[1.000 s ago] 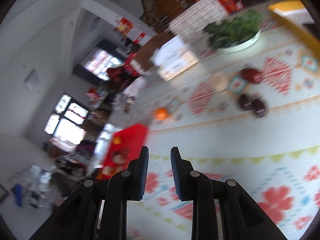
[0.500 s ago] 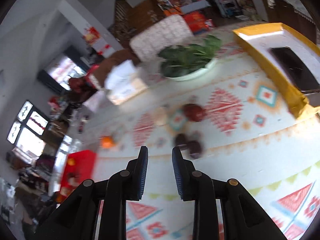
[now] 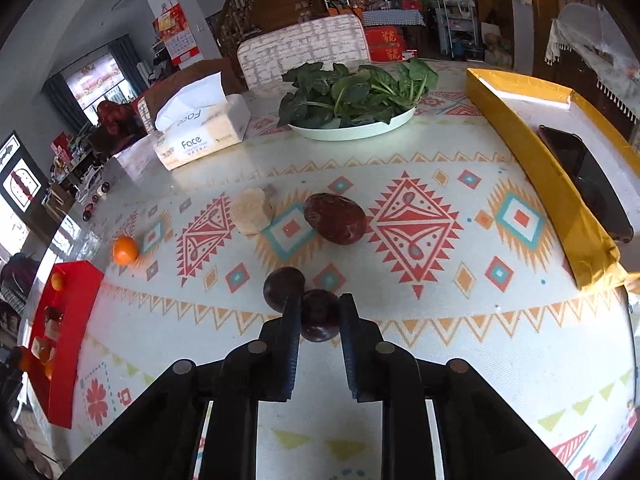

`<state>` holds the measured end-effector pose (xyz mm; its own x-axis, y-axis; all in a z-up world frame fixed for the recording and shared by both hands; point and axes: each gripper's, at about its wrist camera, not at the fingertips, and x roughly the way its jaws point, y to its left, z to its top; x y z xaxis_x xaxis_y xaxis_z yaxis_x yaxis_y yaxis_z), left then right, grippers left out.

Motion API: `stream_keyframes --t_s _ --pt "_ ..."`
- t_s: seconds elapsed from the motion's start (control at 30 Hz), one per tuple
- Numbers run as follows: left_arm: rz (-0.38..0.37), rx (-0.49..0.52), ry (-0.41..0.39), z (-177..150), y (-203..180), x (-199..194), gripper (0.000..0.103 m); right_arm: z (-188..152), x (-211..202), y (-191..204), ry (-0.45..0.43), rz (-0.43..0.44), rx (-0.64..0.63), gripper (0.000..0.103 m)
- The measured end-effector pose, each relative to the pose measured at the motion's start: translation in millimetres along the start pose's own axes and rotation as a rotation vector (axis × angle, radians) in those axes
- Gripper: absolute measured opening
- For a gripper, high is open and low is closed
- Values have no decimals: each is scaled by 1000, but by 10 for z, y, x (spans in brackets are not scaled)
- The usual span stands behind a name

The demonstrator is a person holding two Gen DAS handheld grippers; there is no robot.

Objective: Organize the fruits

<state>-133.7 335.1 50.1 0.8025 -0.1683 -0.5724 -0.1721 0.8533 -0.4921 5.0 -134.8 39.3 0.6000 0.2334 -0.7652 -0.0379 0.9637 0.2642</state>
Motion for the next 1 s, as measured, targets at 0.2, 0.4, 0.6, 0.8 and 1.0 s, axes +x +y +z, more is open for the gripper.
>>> stream_keyframes --t_s 0.2,0.4,0.6,0.8,1.0 --pt "-7 -1 -12 16 27 -32 35 -39 -116 -69 -24 22 51 20" --pt "-16 -12 -30 30 72 -87 35 -29 -354 -31 -70 74 82 19" --pt "-7 -42 -29 26 182 -91 35 -43 -493 329 -73 149 29 19" --pt "-14 -65 -48 53 286 -168 35 -77 -415 996 -28 273 -53 16" --pt "-30 -83 -45 66 412 -208 35 -92 -251 1828 16 357 -170 16"
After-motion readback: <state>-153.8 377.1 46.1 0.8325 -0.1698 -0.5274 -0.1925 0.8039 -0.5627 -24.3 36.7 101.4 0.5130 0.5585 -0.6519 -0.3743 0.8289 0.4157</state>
